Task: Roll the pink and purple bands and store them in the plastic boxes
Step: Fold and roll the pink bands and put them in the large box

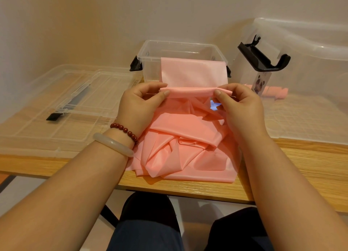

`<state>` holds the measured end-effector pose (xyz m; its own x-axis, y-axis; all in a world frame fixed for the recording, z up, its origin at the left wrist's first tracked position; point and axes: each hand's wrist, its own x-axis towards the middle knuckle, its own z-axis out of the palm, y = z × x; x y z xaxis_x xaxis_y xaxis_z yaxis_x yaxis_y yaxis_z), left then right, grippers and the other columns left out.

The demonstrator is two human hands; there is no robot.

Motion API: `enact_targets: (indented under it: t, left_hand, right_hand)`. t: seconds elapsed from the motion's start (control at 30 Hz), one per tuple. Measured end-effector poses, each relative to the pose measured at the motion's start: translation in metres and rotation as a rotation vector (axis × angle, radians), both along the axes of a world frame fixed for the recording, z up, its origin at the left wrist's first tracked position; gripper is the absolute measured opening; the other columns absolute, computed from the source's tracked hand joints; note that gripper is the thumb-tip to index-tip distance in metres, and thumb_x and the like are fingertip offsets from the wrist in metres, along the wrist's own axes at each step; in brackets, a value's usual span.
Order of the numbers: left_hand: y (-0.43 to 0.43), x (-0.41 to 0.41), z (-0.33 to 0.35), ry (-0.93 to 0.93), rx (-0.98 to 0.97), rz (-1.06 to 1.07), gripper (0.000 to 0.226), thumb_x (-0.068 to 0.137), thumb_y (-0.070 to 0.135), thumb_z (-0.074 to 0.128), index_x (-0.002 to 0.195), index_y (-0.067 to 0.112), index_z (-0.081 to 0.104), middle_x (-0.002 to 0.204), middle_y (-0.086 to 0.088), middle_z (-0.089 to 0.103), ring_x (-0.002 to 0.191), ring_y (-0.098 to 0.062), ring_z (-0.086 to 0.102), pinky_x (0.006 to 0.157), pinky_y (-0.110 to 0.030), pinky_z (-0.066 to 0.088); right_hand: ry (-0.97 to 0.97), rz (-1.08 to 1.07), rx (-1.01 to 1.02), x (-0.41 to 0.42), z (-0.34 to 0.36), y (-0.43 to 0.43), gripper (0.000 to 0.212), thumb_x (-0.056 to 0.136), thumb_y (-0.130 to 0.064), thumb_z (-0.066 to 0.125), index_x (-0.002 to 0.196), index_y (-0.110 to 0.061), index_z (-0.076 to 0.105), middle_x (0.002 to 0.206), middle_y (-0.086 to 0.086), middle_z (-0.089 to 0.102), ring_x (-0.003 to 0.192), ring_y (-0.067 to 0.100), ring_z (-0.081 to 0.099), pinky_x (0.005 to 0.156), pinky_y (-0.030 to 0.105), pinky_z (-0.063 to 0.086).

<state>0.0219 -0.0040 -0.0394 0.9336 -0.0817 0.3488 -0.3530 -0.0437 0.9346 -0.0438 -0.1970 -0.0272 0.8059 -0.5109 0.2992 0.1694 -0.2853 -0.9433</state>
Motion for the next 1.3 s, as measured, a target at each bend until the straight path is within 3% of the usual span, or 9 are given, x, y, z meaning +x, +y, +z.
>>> enact_targets:
  t: [0.1,0.27,0.4,0.53,0.6,0.83,1.07,1.2,1.3]
  left_hand:
    - [-0.0006,0.0005,-0.0016,-0.007,0.021,-0.022,0.019,0.086,0.010,0.070,0.103,0.019,0.070,0.091,0.000,0.070,0.078,-0.007,0.068,0.073,-0.018,0.054]
    - [-0.0018,0.0020,-0.0001,0.001,-0.024,-0.021,0.021,0.086,0.003,0.068,0.103,0.015,0.065,0.083,-0.003,0.060,0.073,-0.011,0.065,0.069,-0.015,0.051]
    - [-0.0031,-0.0028,0.0023,0.014,-0.038,-0.022,0.012,0.086,0.005,0.069,0.096,0.010,0.071,0.087,0.000,0.069,0.069,0.000,0.066,0.066,-0.012,0.050]
    - [0.0011,0.0006,-0.0002,0.019,-0.006,-0.030,0.011,0.081,0.018,0.076,0.087,0.027,0.074,0.092,0.006,0.073,0.087,-0.009,0.069,0.077,-0.027,0.056]
    - [0.0021,0.0017,-0.0017,0.007,0.019,-0.026,0.015,0.082,0.016,0.075,0.088,0.029,0.074,0.096,0.007,0.072,0.090,-0.011,0.068,0.082,-0.031,0.056]
    - [-0.0003,0.0019,-0.0024,0.012,0.008,0.015,0.009,0.087,0.015,0.069,0.091,0.023,0.073,0.081,0.002,0.072,0.075,-0.006,0.067,0.071,-0.019,0.053]
    - [-0.0012,0.0043,-0.0009,-0.008,0.036,0.033,0.010,0.087,0.012,0.070,0.092,0.020,0.073,0.110,0.004,0.068,0.100,-0.003,0.064,0.087,-0.018,0.051]
    - [-0.0025,-0.0005,0.0005,0.025,-0.004,0.018,0.009,0.086,0.009,0.070,0.091,0.015,0.073,0.079,0.009,0.071,0.067,0.005,0.064,0.066,-0.011,0.049]
    - [-0.0030,-0.0025,0.0002,0.036,-0.031,-0.001,0.010,0.086,0.008,0.069,0.089,0.018,0.073,0.071,0.008,0.070,0.064,0.002,0.064,0.063,-0.011,0.049]
  right_hand:
    - [-0.009,0.016,0.027,-0.0002,0.0009,0.0002,0.005,0.093,-0.011,0.063,0.097,-0.012,0.067,0.098,0.013,0.067,0.065,0.000,0.064,0.048,0.016,0.051]
    - [-0.010,0.015,0.054,-0.0001,0.0001,0.0000,0.010,0.093,-0.012,0.065,0.100,-0.018,0.063,0.094,0.011,0.064,0.070,0.012,0.067,0.053,0.041,0.060]
    - [-0.030,0.000,0.003,0.0016,-0.0007,-0.0008,0.008,0.094,-0.011,0.061,0.094,-0.017,0.067,0.089,0.013,0.065,0.059,0.001,0.061,0.049,0.017,0.051]
    - [0.006,0.036,0.015,0.0024,-0.0033,-0.0050,0.014,0.088,-0.019,0.072,0.101,-0.022,0.070,0.096,-0.001,0.070,0.076,0.004,0.068,0.065,0.020,0.054]
    - [0.030,0.049,-0.027,0.0014,-0.0037,-0.0050,0.022,0.087,-0.016,0.073,0.108,-0.021,0.068,0.100,-0.003,0.068,0.082,0.004,0.067,0.059,0.015,0.053]
    - [0.004,0.036,-0.055,0.0034,-0.0025,-0.0060,0.010,0.093,-0.016,0.064,0.093,-0.024,0.071,0.094,0.002,0.071,0.085,0.014,0.069,0.062,0.019,0.053]
    - [0.013,0.018,0.002,0.0047,-0.0030,-0.0043,0.012,0.096,-0.018,0.061,0.089,-0.024,0.069,0.091,0.004,0.072,0.073,0.006,0.070,0.060,0.018,0.052]
    - [0.011,0.036,0.039,0.0037,-0.0026,-0.0026,0.009,0.096,-0.016,0.061,0.092,-0.019,0.068,0.090,0.008,0.071,0.073,0.008,0.069,0.055,0.019,0.053]
    - [-0.014,0.042,0.101,0.0032,-0.0024,-0.0028,0.009,0.094,-0.014,0.063,0.089,-0.022,0.061,0.089,0.008,0.068,0.073,0.013,0.069,0.053,0.034,0.058]
